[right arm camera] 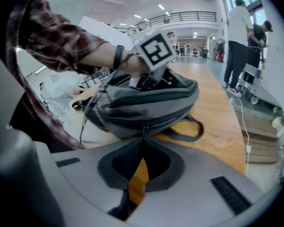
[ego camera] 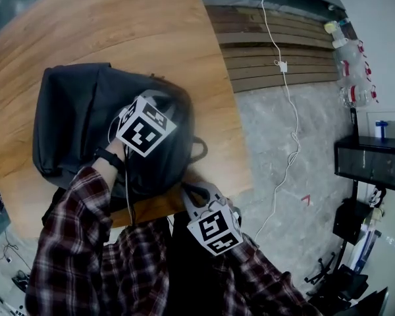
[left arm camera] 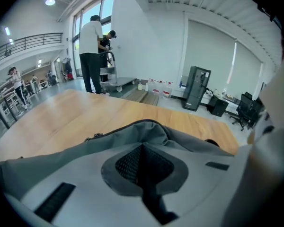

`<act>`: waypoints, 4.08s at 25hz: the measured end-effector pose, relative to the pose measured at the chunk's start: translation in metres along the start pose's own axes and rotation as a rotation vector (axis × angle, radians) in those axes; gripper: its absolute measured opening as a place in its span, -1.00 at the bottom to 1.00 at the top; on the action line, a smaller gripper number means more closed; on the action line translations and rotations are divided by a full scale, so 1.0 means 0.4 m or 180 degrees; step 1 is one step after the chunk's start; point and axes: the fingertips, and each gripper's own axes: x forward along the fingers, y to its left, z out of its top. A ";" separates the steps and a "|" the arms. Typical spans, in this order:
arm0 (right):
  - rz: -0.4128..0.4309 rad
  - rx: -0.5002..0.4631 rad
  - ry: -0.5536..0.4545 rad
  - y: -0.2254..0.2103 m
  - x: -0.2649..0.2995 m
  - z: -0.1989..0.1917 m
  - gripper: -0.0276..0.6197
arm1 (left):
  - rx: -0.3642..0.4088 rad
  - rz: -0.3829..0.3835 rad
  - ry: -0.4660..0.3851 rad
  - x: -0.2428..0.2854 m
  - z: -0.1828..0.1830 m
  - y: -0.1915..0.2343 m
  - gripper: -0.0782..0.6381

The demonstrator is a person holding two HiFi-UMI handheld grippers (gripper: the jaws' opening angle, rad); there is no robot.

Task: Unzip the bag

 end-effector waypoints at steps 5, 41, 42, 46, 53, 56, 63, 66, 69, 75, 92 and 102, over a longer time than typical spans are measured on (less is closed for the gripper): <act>0.0172 -0.0096 -0.0084 0.088 0.013 0.034 -0.88 | -0.0147 0.0260 0.0002 0.018 0.023 0.077 -0.76; -0.0218 -0.0805 0.0000 -0.223 0.180 0.243 -0.88 | -0.0607 0.0732 0.0016 -0.259 -0.271 0.052 -0.76; -0.0218 -0.0732 -0.0004 -0.218 0.174 0.237 -0.88 | -0.0646 0.0744 0.0021 -0.255 -0.271 0.056 -0.76; -0.0201 -0.0515 -0.0034 -0.176 0.145 0.204 -0.88 | -0.0780 0.0866 0.0023 -0.242 -0.264 0.070 -0.76; 0.0054 -0.0312 -0.0085 -0.020 0.090 0.133 -0.88 | -0.0755 0.0944 0.0037 -0.198 -0.224 0.102 -0.76; 0.0175 -0.0097 -0.0131 0.030 0.088 0.132 -0.88 | -0.0667 0.0859 0.0042 -0.167 -0.188 0.110 -0.76; 0.0487 -0.0008 -0.0130 0.132 0.119 0.125 -0.88 | -0.0526 0.0832 0.0013 -0.102 -0.110 0.131 -0.76; 0.0555 0.0027 -0.0141 0.140 0.120 0.124 -0.88 | -0.0508 0.0820 -0.0011 -0.094 -0.097 0.132 -0.76; 0.0632 0.0039 -0.0149 0.142 0.120 0.120 -0.88 | -0.0512 0.0832 -0.0026 -0.090 -0.097 0.133 -0.76; 0.0771 -0.0183 -0.0130 0.160 0.121 0.115 -0.88 | -0.0524 0.0839 -0.0073 -0.090 -0.097 0.137 -0.76; 0.0268 -0.0165 -0.0811 -0.013 -0.107 0.303 -0.88 | -0.1418 0.1482 -0.1392 -0.482 -0.026 0.054 -0.76; 0.0182 -0.0134 -0.1762 -0.055 -0.259 0.595 -0.88 | -0.1651 0.1814 -0.2075 -0.727 0.096 -0.057 -0.76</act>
